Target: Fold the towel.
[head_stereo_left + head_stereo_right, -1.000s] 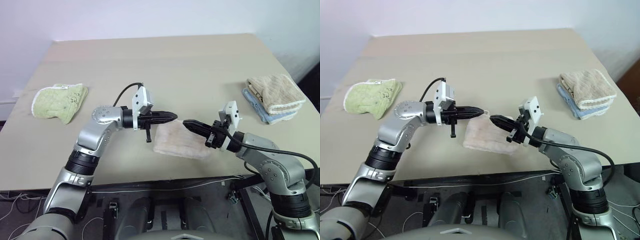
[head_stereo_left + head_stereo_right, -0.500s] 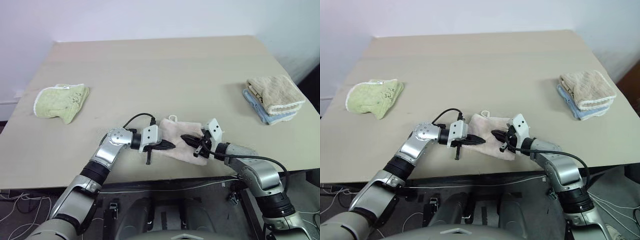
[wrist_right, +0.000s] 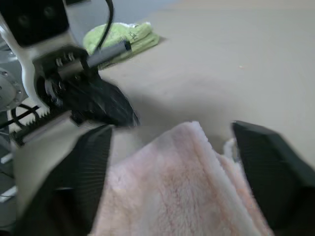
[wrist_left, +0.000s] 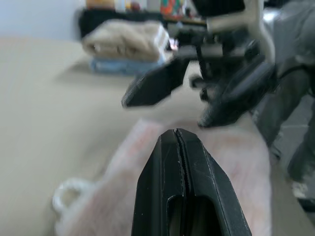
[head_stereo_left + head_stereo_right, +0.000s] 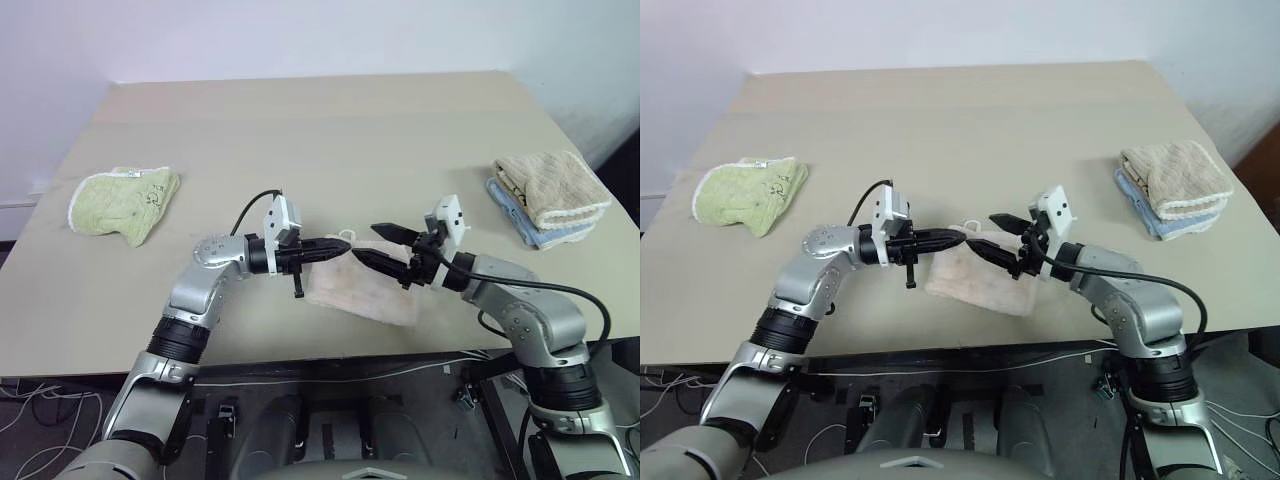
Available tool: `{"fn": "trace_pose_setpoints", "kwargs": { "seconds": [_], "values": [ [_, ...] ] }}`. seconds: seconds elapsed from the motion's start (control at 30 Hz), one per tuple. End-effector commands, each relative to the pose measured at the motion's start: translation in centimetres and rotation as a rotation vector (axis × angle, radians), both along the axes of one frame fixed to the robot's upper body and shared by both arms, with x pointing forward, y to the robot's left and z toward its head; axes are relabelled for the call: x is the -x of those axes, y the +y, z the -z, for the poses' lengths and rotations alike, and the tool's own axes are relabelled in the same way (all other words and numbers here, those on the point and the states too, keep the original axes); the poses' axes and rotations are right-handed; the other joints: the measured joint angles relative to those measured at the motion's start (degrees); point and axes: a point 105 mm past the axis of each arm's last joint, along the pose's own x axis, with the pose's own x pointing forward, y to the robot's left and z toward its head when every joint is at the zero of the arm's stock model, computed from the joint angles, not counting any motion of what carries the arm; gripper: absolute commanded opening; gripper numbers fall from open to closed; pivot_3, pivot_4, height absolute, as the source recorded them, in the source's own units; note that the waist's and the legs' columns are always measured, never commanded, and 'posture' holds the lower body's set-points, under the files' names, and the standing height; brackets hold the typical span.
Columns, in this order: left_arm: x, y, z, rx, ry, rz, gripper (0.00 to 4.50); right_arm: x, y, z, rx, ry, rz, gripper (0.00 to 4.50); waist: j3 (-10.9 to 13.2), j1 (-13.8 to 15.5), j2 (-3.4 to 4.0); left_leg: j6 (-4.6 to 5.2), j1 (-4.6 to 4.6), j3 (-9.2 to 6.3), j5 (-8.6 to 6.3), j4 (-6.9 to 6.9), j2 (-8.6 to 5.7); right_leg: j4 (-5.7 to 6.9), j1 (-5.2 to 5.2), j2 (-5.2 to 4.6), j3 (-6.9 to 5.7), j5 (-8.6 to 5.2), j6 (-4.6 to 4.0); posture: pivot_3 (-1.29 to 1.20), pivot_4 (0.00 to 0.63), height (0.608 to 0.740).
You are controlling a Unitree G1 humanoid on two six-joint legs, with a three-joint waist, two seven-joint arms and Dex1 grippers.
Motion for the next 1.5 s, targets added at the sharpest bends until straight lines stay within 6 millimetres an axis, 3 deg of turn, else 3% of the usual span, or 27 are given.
{"fn": "trace_pose_setpoints", "kwargs": {
  "seconds": [0.03,0.13,0.23,0.37,0.6,0.77,0.93,1.1,1.5],
  "values": [
    [-1.0,1.8,-2.7,0.061,-0.066,-0.111,0.0,-0.2,-1.6,-1.8,0.0,-0.051,0.036,4.48,0.0,0.0,0.0,-0.02,0.0,0.0,-0.01,0.01,0.0,0.0,0.0,0.0,0.0,0.0,0.0,0.0,0.15,0.74],
    [-2.2,4.1,-1.3,0.042,0.107,-0.232,0.0,-1.0,-3.1,-1.9,0.022,-0.03,0.099,4.48,0.0,-0.23,0.0,0.0,0.01,0.0,0.01,-0.01,0.01,0.03,-0.01,0.02,0.0,0.0,0.0,0.0,0.15,0.74],
    [-1.7,4.5,-0.3,0.027,0.239,-0.252,0.64,-1.7,-3.8,-2.3,-0.004,-0.016,0.143,4.5,0.01,-0.3,0.01,0.07,0.01,0.0,0.04,-0.01,0.01,0.07,-0.05,0.04,0.01,0.0,0.0,0.0,0.15,0.74],
    [-0.8,4.9,1.6,-0.018,0.437,-0.265,1.97,-1.9,-4.0,-1.8,-0.005,0.038,0.147,4.5,0.02,0.04,-0.01,0.07,-0.01,0.0,0.04,0.01,0.01,0.06,-0.04,0.03,0.0,0.0,0.01,0.0,0.15,0.74],
    [0.0,5.3,1.7,0.074,0.747,-0.232,4.36,-0.9,-4.2,-2.2,0.048,0.032,0.083,4.5,0.02,-0.05,-0.01,0.06,-0.01,0.0,0.04,0.01,0.0,0.06,-0.05,0.02,0.0,0.0,0.01,0.0,0.15,0.74],
    [-0.8,5.9,1.7,0.181,1.036,-0.21,4.45,-0.4,-5.1,-2.2,0.125,0.03,0.072,4.5,0.03,0.03,-0.03,-0.01,0.0,0.0,0.0,0.05,0.0,0.08,-0.02,0.03,-0.03,0.0,0.01,0.0,0.15,0.74],
    [0.6,4.7,4.6,-0.044,1.202,-0.173,4.45,0.7,-5.1,-1.2,0.244,0.025,0.018,4.5,0.03,-0.12,-0.03,0.01,0.0,0.01,0.02,0.01,-0.01,0.09,-0.03,0.04,-0.02,0.0,0.02,0.0,0.15,0.74],
    [1.2,2.7,5.7,-0.178,1.238,-0.105,4.45,1.0,-5.1,-1.4,0.248,0.01,0.03,4.5,0.01,0.15,0.0,-0.1,0.0,0.01,-0.03,0.03,-0.01,0.12,-0.04,0.0,0.02,-0.01,0.01,0.0,0.15,0.74],
    [1.1,-1.9,5.8,-0.17,1.262,0.061,4.45,1.7,-5.4,-0.6,0.248,0.01,0.093,4.5,0.01,1.81,-0.01,0.0,-0.08,0.01,-0.09,0.01,-0.07,-0.19,0.04,-0.13,0.0,-0.05,-0.07,0.0,0.15,0.74]
  ]
}}
